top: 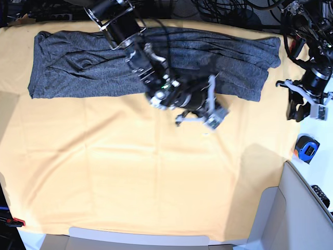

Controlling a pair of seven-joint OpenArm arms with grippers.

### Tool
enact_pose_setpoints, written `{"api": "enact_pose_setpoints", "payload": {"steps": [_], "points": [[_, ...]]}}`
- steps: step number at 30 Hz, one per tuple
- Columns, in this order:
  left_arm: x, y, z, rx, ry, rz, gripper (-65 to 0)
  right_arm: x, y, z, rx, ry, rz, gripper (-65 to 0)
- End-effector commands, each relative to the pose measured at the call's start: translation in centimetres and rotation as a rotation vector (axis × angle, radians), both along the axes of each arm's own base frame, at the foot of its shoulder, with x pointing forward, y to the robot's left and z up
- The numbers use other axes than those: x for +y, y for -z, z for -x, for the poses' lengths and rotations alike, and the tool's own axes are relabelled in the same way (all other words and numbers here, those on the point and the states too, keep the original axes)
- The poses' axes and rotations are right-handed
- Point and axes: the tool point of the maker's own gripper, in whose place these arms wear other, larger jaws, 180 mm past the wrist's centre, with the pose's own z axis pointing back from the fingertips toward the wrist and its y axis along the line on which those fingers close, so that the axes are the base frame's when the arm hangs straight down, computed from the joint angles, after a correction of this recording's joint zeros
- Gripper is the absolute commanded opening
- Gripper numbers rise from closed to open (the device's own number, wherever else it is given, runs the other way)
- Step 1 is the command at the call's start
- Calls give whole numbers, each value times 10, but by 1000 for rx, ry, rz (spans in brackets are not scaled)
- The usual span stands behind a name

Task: Fold the T-shirt properly
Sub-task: 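Release the sleeve and lift the right gripper away from the shirt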

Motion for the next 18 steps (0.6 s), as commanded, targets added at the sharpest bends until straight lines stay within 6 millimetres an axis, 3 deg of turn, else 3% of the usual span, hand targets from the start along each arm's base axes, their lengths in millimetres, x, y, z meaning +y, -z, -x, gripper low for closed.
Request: {"api": "enact_pose_setpoints", "payload": {"steps": [1, 8, 18], "points": [[5, -18, -4, -56, -2, -16, -492, 16, -26, -6, -77, -19, -40, -650], [20, -27, -2, -81, -46, -28, -492, 53, -28, 29, -151, -155, -7, -650], [19, -26, -1, -79, -46, -29, -492, 76, -27, 56, -178, -248, -45, -650]]}}
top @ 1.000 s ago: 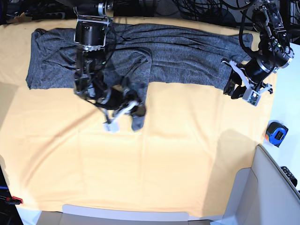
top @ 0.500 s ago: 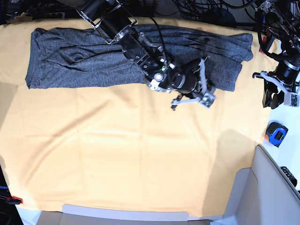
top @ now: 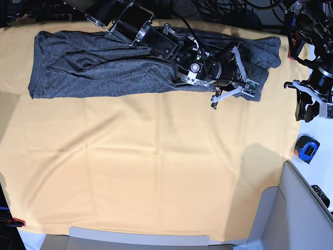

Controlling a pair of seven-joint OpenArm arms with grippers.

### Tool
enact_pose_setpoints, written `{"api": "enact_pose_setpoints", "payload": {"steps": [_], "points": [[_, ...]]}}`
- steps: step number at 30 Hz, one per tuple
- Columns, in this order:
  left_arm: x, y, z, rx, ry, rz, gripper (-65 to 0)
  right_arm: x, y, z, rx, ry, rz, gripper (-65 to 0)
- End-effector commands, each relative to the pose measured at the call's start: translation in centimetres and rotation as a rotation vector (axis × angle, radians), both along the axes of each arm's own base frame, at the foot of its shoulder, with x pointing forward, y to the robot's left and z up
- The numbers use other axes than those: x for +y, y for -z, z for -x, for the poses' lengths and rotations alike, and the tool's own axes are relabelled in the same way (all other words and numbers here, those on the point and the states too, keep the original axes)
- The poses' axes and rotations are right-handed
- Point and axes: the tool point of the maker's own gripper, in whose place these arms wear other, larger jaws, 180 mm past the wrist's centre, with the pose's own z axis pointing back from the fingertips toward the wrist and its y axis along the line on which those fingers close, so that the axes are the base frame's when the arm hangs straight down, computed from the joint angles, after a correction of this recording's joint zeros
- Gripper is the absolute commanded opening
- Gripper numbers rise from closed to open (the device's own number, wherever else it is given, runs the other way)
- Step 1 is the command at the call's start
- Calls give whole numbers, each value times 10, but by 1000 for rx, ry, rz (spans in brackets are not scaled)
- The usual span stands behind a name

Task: Fold the T-shirt properly
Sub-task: 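Release the sleeve and lift the right gripper away from the shirt, then grasp the folded shirt's end with the left gripper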

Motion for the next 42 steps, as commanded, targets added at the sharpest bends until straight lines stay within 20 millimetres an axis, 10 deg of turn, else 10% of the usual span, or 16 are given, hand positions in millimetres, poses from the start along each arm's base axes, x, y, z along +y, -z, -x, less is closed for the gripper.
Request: {"api": "enact_pose_setpoints", "payload": {"steps": [1, 9, 17, 26, 31, 33, 37, 42], "points": [[1, -16, -4, -49, 11, -19, -492, 16, -24, -3, -42, -14, -81, -650], [0, -15, -3, -46, 10, -18, -492, 16, 9, 10, -1, -51, -13, -650], [-2, -14, -4, -44, 18, -16, -492, 27, 2, 11, -18, -56, -111, -647], [-1, -15, -5, -46, 17, -19, -489, 37, -2, 30, -36, -120, -114, -205], [0, -11, -4, -32, 15, -19, -487, 39, -55, 15, -109, -85, -236, -146], [4, -6, -2, -5, 10, -19, -467, 21, -89, -18, -135, 44, -329, -146], [26, 38, 16, 212, -39, 10, -373, -81, -110, -97, -149, 496, -421, -145], [30, 70, 31, 346, -55, 58, -359, -187, -112, -123, -179, 793, -449, -145]]}}
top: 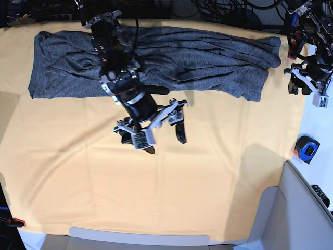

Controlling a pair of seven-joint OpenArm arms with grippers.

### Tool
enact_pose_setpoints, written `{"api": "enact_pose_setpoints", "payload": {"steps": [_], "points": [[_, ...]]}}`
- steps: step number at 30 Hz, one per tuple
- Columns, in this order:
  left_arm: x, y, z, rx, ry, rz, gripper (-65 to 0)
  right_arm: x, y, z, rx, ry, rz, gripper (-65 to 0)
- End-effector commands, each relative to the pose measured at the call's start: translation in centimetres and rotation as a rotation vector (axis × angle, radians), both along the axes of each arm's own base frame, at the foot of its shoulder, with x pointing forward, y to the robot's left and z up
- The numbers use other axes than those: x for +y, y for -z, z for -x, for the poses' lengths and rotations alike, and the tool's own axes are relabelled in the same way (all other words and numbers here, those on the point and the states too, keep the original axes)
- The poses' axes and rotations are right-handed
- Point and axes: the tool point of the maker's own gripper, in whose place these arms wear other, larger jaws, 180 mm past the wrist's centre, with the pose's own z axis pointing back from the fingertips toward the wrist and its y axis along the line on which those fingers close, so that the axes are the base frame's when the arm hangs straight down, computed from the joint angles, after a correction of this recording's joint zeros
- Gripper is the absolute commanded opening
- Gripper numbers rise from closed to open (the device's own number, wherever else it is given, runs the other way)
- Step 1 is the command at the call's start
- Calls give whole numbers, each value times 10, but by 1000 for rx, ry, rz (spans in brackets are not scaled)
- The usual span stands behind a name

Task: Fold the T-shirt properly
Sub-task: 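Grasp the folded shirt's end with the left gripper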

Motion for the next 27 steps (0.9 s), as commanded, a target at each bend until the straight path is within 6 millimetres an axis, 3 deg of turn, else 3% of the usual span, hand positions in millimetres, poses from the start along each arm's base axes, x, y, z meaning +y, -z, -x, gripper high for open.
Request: {"api": "enact_pose_setpoints", "payload": {"steps": [1, 7, 14, 19, 27], "points": [[3, -11, -6, -24, 8, -11, -359, -10, -18, -4, -55, 21, -37, -145], [-15, 17, 13, 92, 17, 145, -358, -88, 10, 7, 51, 159, -83, -145], [-28, 43, 18, 131, 12, 283, -358, -147, 30, 23, 118, 262, -70, -145], [-44, 60, 20, 183, 54, 345, -358, -164, 40, 33, 147, 304, -55, -145], [-76, 52, 10, 140, 143, 446, -358, -166, 44, 35, 156, 310, -51, -145]]}}
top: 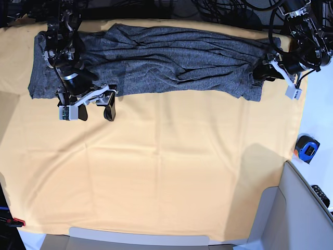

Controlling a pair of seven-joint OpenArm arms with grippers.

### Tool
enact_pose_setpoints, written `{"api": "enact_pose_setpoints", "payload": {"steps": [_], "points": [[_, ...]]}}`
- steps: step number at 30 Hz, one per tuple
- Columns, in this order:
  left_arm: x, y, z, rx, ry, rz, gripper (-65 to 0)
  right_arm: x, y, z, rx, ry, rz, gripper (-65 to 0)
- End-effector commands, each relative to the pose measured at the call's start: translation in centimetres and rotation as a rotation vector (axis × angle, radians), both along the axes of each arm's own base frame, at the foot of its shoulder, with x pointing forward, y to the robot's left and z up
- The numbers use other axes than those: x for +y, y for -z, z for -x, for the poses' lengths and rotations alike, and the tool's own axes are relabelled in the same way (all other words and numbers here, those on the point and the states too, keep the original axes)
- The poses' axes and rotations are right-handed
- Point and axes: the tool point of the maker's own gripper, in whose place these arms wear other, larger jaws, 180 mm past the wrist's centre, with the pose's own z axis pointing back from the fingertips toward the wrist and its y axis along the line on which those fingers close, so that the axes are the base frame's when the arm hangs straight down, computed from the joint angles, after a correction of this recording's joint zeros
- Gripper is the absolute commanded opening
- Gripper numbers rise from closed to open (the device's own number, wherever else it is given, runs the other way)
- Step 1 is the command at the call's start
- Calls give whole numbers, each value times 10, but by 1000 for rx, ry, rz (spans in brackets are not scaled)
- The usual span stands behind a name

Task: Fold the T-shirt properly
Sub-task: 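Grasp the folded shirt's end with the left gripper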

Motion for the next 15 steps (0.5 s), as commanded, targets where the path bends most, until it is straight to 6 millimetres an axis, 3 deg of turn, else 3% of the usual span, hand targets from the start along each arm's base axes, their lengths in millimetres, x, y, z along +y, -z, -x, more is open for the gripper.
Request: {"api": "enact_pose_setpoints", "payload": {"steps": [1, 9, 15], "points": [[5, -12, -10, -44, 1, -8, -358, -2, -14, -7, -57, -1, 3, -145], [22, -20, -12, -54, -3, -49, -356, -3, -6, -6, -35, 3, 6, -145], [39, -38, -16, -127, -90, -11, -359, -3, 7, -4, -1, 7, 0, -145]]}}
